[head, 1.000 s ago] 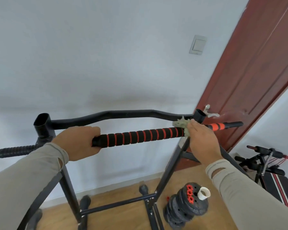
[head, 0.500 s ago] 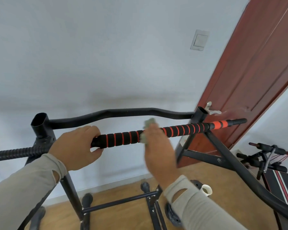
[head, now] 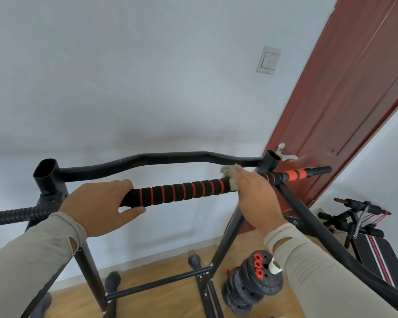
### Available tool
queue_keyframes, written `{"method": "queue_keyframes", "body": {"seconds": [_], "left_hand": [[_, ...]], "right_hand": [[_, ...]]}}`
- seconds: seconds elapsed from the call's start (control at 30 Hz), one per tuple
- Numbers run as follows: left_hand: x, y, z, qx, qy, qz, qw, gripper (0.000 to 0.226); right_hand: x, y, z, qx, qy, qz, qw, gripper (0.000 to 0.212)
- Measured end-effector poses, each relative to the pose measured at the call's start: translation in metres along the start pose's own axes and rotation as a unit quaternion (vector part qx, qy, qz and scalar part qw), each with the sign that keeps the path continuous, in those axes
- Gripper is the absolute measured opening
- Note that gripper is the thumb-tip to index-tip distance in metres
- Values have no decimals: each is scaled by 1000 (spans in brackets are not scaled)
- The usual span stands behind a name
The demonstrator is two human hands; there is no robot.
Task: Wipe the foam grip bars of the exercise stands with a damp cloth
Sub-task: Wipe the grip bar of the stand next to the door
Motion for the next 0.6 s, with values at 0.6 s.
{"method": "queue_keyframes", "body": {"seconds": [0.6], "left_hand": [[-3, 2, -7, 16, -11, 49, 999, 45]], "right_hand": [[-151, 17, 60, 47, 40, -192, 979, 41]]}}
Point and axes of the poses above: each hand's wrist, its own z-axis away from the middle knuckle, its own y-axis out of the back of the hand, x = y × z, the point moved 9 cm from there along -z, towards the middle knuckle, and after that the axes turned 11 degrees about -y, right-handed, at the moved point
